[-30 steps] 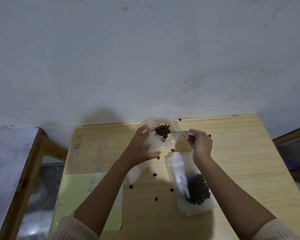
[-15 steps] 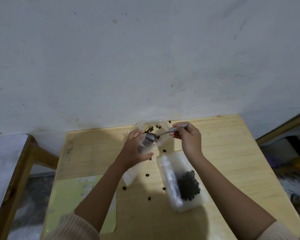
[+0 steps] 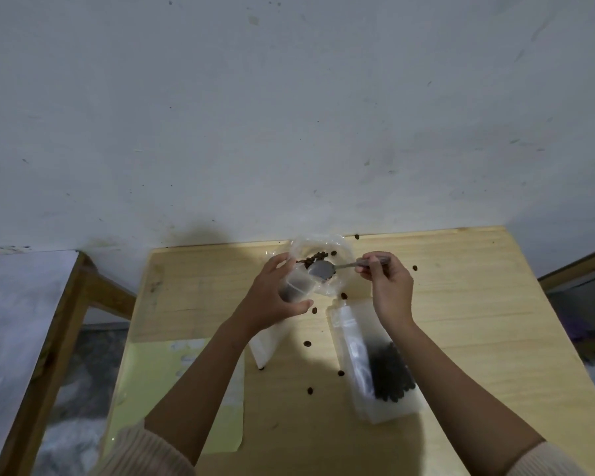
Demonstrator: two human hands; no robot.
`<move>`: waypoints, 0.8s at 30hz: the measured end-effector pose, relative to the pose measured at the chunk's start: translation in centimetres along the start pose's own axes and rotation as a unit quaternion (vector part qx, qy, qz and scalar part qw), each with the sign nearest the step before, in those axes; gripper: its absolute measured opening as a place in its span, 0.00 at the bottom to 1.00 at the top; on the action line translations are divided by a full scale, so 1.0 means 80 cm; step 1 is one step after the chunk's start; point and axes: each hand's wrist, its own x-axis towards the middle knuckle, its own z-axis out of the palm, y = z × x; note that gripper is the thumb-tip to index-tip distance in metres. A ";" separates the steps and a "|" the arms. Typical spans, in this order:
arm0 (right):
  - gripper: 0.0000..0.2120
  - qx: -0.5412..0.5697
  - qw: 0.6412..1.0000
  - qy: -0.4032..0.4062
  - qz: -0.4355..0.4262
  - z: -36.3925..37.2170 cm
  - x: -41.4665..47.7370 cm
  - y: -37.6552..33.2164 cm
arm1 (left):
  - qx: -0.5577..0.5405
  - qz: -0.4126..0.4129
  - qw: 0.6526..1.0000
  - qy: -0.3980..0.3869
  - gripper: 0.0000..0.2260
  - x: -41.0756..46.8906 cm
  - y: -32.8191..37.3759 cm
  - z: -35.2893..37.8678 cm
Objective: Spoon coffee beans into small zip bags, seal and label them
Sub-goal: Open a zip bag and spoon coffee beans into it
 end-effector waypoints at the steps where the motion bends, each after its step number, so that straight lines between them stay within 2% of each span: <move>1: 0.10 -0.012 1.000 -0.010 -0.001 0.002 0.001 0.003 | -0.002 -0.005 1.000 -0.005 0.40 0.000 -0.002 -0.002; 6: 0.08 0.034 0.999 -0.025 0.013 0.004 0.010 0.012 | 0.006 -0.009 1.000 -0.026 0.39 0.002 -0.002 -0.010; 10: 0.08 0.076 0.995 -0.068 -0.024 0.001 0.010 0.011 | 0.026 -0.003 0.999 -0.026 0.40 0.010 0.006 -0.016; 14: 0.08 0.040 0.991 -0.125 -0.035 0.008 0.010 0.013 | 0.029 0.014 0.999 -0.038 0.38 0.019 0.018 -0.017; 20: 0.08 0.073 0.996 -0.055 -0.015 -0.003 0.014 0.011 | 0.040 0.030 0.999 0.003 0.38 0.019 0.014 -0.023; 24: 0.09 0.080 0.996 -0.032 -0.015 -0.001 0.010 0.009 | 0.049 0.032 0.998 0.002 0.38 0.021 0.017 -0.024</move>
